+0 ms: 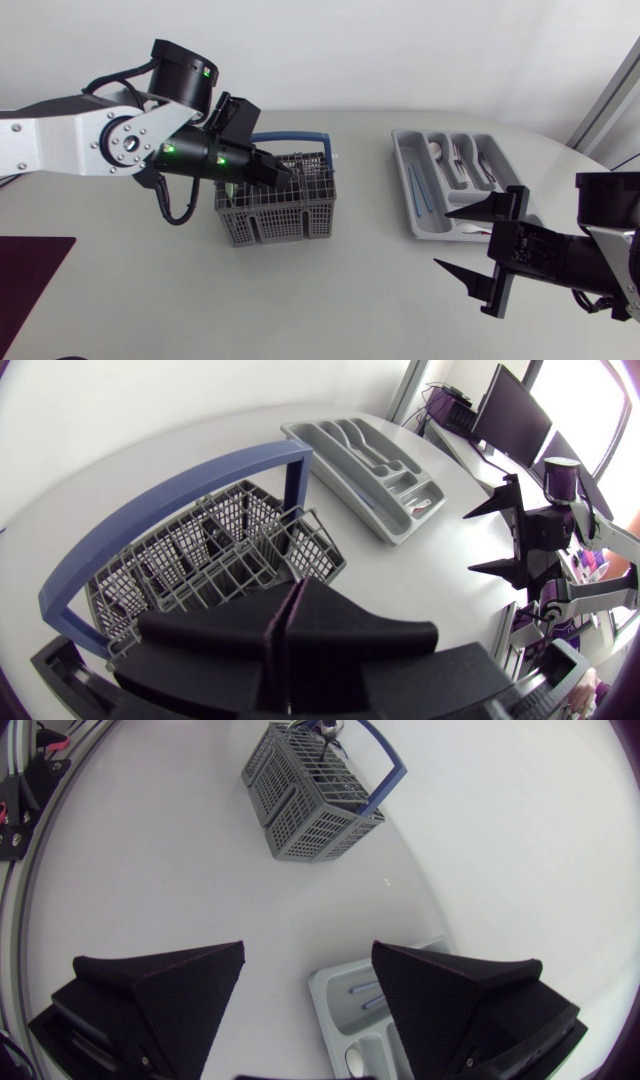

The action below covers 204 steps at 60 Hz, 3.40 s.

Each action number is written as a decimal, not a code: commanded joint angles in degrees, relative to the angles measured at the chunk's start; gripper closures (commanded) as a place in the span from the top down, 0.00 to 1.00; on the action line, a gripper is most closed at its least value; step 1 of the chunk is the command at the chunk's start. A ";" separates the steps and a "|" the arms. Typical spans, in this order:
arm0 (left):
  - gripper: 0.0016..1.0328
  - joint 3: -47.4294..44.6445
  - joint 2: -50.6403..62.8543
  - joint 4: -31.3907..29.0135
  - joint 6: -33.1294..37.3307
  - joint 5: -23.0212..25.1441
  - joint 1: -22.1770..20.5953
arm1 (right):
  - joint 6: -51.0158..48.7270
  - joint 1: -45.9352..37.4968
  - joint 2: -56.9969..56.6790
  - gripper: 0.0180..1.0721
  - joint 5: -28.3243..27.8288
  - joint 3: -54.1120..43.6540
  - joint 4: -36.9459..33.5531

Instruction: Unload the cutlery basket into the drawer organizer.

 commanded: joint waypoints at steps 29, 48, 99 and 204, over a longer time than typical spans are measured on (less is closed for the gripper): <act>0.06 2.53 -3.65 -3.95 -1.01 1.61 -3.14 | 1.17 0.92 -0.68 0.87 0.35 -1.56 -0.35; 0.06 3.41 -7.43 -6.33 -0.05 1.43 -3.05 | 1.26 1.62 -1.91 0.87 0.44 -1.73 -1.23; 0.03 3.49 -17.27 -16.70 9.88 -0.15 -13.16 | 11.45 12.87 -7.54 0.87 1.67 3.80 -5.45; 0.03 13.60 -1.72 -34.36 40.38 17.25 -22.21 | 18.05 32.21 0.72 0.05 -4.22 11.28 -8.35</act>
